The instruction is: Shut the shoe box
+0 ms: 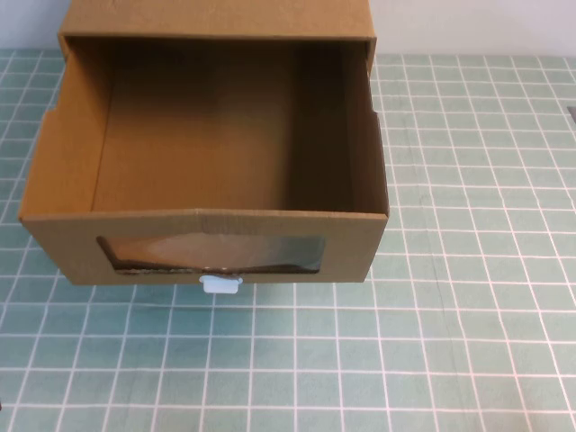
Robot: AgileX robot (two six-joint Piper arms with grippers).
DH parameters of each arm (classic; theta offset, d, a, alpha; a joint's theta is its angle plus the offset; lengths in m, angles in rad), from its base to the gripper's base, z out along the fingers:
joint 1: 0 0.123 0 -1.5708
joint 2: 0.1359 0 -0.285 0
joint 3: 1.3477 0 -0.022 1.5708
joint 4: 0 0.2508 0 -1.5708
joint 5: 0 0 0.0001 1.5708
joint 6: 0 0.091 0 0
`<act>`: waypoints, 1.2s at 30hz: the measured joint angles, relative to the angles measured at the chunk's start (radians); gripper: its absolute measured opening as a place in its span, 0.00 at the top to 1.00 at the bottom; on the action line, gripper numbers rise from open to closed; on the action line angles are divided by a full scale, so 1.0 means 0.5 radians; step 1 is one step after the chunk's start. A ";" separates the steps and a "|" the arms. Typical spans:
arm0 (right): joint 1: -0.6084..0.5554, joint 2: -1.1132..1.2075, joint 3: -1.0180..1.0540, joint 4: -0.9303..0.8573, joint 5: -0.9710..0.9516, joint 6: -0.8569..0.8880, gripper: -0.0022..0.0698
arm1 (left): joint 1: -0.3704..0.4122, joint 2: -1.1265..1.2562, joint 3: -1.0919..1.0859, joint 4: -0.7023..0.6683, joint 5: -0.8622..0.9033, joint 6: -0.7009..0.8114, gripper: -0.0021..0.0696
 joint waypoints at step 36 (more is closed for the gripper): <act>0.000 0.000 0.000 0.004 -0.469 0.000 0.99 | 0.000 0.000 0.000 0.038 -0.267 0.000 0.98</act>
